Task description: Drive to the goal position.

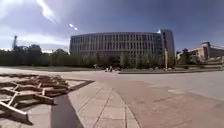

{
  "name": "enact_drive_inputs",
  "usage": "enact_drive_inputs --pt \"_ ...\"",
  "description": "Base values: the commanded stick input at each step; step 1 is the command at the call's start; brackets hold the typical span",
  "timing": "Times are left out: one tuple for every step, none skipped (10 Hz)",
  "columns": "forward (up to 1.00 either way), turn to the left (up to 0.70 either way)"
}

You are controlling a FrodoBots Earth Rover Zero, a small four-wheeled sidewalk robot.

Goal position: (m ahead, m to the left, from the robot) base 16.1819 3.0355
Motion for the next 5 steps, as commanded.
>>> enact_drive_inputs --pt "0.5 0.0" --pt "0.5 0.0" --pt "0.5 0.02" --pt "0.5 0.03" --pt "0.5 0.4"
